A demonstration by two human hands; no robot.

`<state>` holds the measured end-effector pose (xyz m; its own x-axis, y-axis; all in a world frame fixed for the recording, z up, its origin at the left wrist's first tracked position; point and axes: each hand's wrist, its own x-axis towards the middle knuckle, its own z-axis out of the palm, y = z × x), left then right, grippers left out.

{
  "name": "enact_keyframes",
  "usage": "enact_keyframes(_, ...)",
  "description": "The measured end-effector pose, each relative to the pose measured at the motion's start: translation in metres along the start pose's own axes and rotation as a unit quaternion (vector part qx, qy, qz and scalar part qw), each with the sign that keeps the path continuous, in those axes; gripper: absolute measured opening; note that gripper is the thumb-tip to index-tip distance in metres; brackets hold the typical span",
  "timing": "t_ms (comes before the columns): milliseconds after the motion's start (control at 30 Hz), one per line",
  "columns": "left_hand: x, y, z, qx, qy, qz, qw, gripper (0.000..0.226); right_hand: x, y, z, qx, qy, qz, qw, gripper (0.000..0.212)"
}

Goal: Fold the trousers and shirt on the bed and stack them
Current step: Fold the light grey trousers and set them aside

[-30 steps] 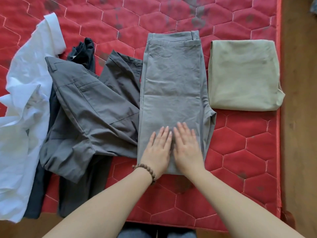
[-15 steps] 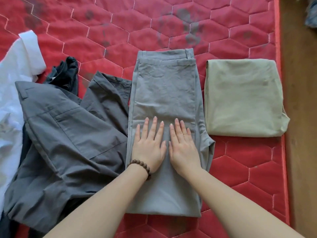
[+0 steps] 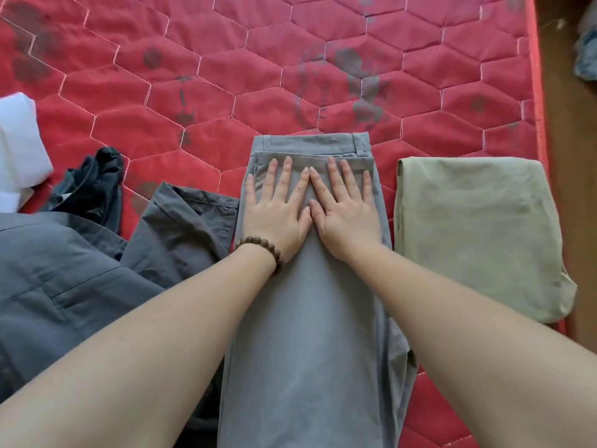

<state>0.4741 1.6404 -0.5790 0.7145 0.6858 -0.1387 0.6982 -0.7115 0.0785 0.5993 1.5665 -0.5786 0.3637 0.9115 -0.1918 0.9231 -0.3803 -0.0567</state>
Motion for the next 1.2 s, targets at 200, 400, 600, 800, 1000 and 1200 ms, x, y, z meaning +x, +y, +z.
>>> enact_keyframes(200,0.005,-0.014,0.006,-0.043,0.024,0.020,0.999,0.065,0.008,0.015,0.002,0.008,0.030,-0.016,0.999,0.057)
enact_keyframes(400,0.006,-0.021,0.006,-0.131,0.063,0.039,0.989,0.057,0.010,0.016,0.002,0.037,0.054,-0.021,0.998,0.055)
enact_keyframes(600,0.012,-0.024,-0.001,-0.076,-0.011,0.049,0.996,0.058,0.015,0.023,-0.006,0.036,-0.017,-0.033,0.999,0.054)
enact_keyframes(800,-0.061,0.004,0.001,-0.003,-0.057,0.033,0.998,0.068,-0.048,-0.014,-0.001,0.061,-0.035,0.004,0.998,0.061)
enact_keyframes(1000,-0.194,0.033,0.016,-0.006,-0.101,0.076,0.992,0.068,-0.196,-0.048,0.031,0.103,-0.012,0.005,0.995,0.055)
enact_keyframes(1200,-0.253,0.014,0.016,-0.001,-0.104,0.101,0.989,0.073,-0.263,-0.029,0.043,0.073,-0.043,0.029,0.996,0.059)
